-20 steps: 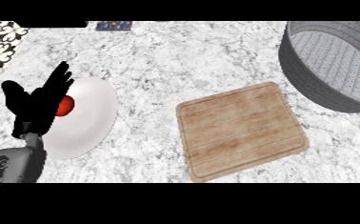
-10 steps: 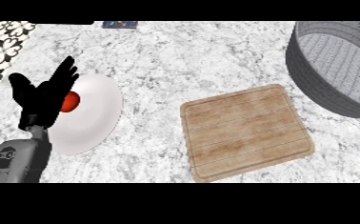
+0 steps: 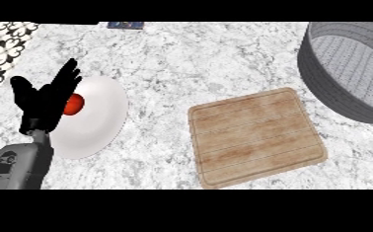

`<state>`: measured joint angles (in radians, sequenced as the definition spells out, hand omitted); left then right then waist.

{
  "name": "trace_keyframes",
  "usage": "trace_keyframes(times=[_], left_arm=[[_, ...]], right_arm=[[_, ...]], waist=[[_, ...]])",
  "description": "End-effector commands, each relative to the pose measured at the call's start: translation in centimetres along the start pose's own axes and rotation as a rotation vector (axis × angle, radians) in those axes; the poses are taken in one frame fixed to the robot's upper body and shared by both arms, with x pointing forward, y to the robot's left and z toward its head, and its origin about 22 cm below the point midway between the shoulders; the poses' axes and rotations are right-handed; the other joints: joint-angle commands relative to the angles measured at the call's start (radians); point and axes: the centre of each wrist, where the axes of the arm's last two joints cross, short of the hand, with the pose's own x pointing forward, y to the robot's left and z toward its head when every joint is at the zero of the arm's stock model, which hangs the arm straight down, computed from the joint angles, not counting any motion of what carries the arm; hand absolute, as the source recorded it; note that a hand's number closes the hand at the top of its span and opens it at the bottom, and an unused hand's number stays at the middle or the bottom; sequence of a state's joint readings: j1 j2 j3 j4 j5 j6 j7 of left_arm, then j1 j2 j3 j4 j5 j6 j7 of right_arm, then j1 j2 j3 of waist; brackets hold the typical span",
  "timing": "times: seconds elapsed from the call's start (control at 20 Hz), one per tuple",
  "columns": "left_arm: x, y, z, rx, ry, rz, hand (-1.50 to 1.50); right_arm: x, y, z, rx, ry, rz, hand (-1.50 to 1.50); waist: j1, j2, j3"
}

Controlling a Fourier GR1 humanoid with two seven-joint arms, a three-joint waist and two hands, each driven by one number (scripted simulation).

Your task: Pick the squash from the cutting board and place it in the basket

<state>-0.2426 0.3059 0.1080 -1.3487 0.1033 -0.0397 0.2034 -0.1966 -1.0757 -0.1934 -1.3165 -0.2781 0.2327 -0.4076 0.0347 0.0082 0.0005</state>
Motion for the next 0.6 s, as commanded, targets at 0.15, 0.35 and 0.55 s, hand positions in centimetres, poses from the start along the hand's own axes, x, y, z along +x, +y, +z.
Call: trace_keyframes(times=[0.15,0.35,0.55], left_arm=[[0.4,0.3,0.0,0.007,-0.002,0.005,0.0],[0.7,-1.3,-0.6,-0.017,-0.004,0.011,0.0],[0.1,-0.6,0.5,-0.007,-0.011,0.019,0.0]], right_arm=[[-5.4,2.3,-1.7,0.019,0.004,-0.049,1.5],[-6.2,3.9,-3.9,-0.131,0.162,-0.068,-1.5],[-8.4,2.5,-3.7,-0.095,0.135,-0.021,-1.5]], waist=[[-0.01,-0.003,0.0],[-0.007,0.0,0.0],[0.005,0.002,0.001]])
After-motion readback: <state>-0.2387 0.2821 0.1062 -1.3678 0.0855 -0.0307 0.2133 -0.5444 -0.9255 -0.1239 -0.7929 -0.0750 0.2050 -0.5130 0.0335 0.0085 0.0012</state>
